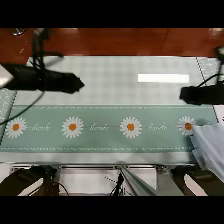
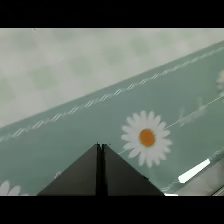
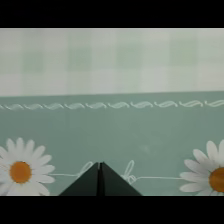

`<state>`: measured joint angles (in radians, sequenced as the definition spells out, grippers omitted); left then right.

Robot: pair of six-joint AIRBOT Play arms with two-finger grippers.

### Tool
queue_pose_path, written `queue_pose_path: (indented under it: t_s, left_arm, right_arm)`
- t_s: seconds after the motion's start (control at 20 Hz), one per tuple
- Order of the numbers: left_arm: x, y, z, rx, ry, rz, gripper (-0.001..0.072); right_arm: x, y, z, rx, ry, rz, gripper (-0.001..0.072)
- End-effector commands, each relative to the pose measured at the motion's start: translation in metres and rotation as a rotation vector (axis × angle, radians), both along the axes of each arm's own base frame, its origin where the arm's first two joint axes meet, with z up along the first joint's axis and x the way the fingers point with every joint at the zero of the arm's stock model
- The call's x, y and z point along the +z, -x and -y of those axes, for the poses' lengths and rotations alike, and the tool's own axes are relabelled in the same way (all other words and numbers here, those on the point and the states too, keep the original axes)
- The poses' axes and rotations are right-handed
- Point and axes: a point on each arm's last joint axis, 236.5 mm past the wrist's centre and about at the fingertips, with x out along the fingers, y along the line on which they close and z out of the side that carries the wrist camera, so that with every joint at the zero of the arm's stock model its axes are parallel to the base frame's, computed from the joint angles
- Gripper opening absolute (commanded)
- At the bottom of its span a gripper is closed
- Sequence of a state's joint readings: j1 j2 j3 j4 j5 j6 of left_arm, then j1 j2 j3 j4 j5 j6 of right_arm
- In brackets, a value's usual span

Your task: Fold the shirts.

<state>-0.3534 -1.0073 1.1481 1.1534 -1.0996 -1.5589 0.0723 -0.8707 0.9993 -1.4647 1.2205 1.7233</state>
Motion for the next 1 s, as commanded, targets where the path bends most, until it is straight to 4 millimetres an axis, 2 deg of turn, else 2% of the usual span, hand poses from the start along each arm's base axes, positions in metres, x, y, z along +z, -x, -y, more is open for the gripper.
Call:
queue_pose_path:
  t_s: [0.0, 0.1, 0.2, 0.3, 0.95]
  left_arm:
    - [-0.083, 0.012, -0.039, 0.094, -0.259, -0.119, 0.0022]
    - [-0.09, 0.009, -0.05, 0.122, -0.272, -0.142, 0.0023]
    - [-0.091, 0.008, -0.054, 0.132, -0.273, -0.148, 0.0023]
    - [-0.09, 0.008, -0.054, 0.133, -0.271, -0.145, 0.0023]
    - [-0.09, 0.008, -0.054, 0.133, -0.271, -0.145, 0.0023]
  right_arm:
    - [-0.066, -0.003, 0.002, 0.073, 0.188, -0.167, 0.0028]
    - [-0.079, -0.014, 0.011, 0.042, 0.192, -0.214, 0.0028]
    - [-0.086, -0.014, 0.013, 0.04, 0.2, -0.236, 0.0029]
    - [-0.086, -0.011, 0.007, 0.006, 0.16, -0.249, 0.0028]
    - [-0.086, -0.011, 0.007, 0.007, 0.162, -0.249, 0.0028]
